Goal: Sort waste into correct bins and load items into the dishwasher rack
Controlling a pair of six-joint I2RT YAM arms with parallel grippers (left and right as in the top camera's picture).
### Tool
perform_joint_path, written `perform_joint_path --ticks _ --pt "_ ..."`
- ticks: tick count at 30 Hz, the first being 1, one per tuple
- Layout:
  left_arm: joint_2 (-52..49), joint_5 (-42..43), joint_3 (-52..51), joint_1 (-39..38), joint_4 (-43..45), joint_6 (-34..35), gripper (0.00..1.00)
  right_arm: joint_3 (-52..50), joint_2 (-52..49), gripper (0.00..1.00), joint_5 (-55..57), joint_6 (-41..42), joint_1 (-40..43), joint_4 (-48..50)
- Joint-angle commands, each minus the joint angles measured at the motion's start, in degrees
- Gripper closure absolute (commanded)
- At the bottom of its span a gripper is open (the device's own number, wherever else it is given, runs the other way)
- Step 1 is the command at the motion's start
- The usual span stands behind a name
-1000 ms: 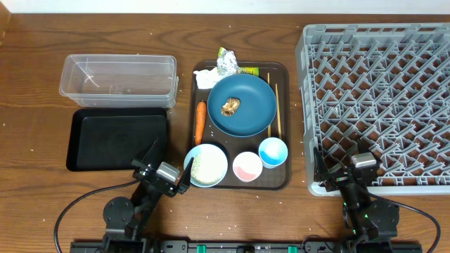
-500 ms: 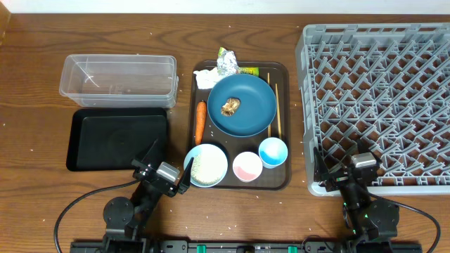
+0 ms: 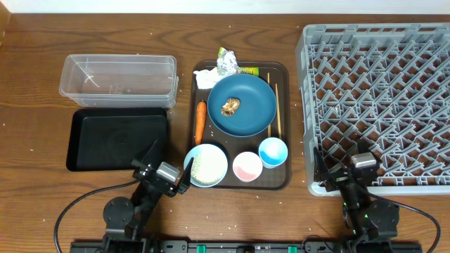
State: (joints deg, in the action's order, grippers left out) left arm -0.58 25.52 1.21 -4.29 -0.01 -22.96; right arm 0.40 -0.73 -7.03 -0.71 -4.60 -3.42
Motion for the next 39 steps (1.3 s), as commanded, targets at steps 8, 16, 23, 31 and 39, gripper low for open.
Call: perform_joint_path --ticks 8,16,23,31,39 --pt "0.3 0.4 -1.0 -0.3 -2.1 -0.8 0.02 -0.1 0.1 0.01 0.1 -0.6 0.4 -0.2" --pt "0.3 0.4 -1.0 -0.3 -1.6 -0.8 0.02 -0.1 0.1 0.01 0.1 -0.7 0.4 -0.2" --pt "0.3 5.4 -1.0 -0.3 3.2 -0.7 0.02 -0.1 0.1 0.01 -1.8 1.1 0.4 0.0" --pt "0.3 13.0 -0.9 -0.3 10.3 7.3 0.02 -0.1 0.1 0.01 -2.9 9.6 0.4 2.1" --pt "-2.5 10.7 7.7 -0.3 8.3 27.0 0.02 10.7 -1.0 0.01 -10.8 13.1 0.4 -4.1"
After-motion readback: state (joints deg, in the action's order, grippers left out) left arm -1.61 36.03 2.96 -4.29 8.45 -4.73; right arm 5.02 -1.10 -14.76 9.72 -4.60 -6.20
